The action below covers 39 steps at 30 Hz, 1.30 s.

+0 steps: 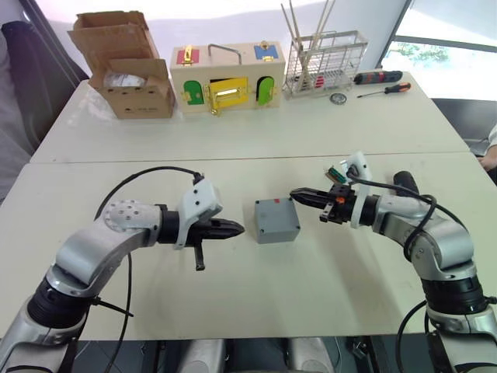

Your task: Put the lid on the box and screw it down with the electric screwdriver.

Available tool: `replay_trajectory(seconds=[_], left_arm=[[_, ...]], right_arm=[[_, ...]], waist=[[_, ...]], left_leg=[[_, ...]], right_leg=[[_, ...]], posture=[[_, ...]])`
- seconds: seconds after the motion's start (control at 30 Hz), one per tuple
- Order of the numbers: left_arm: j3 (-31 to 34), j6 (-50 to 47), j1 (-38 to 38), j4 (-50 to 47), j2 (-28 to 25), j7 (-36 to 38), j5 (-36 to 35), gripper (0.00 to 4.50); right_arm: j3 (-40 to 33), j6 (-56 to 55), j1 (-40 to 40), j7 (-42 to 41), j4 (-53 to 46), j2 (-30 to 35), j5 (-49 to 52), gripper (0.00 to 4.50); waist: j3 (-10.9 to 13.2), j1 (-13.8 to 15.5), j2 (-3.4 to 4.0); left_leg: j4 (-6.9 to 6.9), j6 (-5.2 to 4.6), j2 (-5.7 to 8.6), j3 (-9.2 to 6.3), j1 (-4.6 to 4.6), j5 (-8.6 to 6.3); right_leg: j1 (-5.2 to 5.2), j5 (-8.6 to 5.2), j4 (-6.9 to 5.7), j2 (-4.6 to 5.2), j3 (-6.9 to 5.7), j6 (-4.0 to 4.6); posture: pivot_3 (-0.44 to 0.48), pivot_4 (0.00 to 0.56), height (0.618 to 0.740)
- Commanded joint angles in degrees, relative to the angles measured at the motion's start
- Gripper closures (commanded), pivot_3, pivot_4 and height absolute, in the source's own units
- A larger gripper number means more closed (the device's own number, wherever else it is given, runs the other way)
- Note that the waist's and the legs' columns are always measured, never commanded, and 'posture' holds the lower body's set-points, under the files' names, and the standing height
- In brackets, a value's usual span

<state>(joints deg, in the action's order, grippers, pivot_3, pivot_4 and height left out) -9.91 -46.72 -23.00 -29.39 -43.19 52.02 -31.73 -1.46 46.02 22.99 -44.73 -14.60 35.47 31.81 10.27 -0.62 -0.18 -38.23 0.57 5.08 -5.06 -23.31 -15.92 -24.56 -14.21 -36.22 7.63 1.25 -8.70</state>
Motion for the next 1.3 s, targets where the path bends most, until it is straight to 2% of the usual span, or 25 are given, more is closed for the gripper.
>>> replay_trajectory(seconds=[0.03, 0.4, 1.3], left_arm=[[0.63, 1.18, -0.67, -0.83, 0.02, 0.07, 0.25, 4.50], [0.14, 1.33, -1.03, -0.59, 0.33, 0.21, 0.64, 4.50], [-0.24, 2.03, -1.12, -0.05, 1.03, 0.48, 1.59, 4.50]], right_arm=[[-2.67, 0.29, 0.12, 0.25, -1.83, 0.93, 1.36, 4.46], [-1.11, -0.19, -0.81, 0.50, -1.69, 0.34, 0.36, 4.46], [-2.50, 2.05, 0.86, 2.01, -2.91, -0.42, 3.59, 4.46]], waist=[[0.00, 0.02, 0.00], [0.00, -0.01, 0.00], [0.00, 0.00, 0.00]], left_leg=[[0.00, 0.00, 0.00, 0.00, 0.00, 0.00], [0.00, 0.00, 0.00, 0.00, 0.00, 0.00], [0.00, 0.00, 0.00, 0.00, 0.00, 0.00]], right_leg=[[0.00, 0.00, 0.00, 0.00, 0.00, 0.00], [0.00, 0.00, 0.00, 0.00, 0.00, 0.00], [0.00, 0.00, 0.00, 0.00, 0.00, 0.00]], posture=[[0.000, 0.150, 0.734], [0.000, 0.150, 0.734], [0.000, 0.150, 0.734]])
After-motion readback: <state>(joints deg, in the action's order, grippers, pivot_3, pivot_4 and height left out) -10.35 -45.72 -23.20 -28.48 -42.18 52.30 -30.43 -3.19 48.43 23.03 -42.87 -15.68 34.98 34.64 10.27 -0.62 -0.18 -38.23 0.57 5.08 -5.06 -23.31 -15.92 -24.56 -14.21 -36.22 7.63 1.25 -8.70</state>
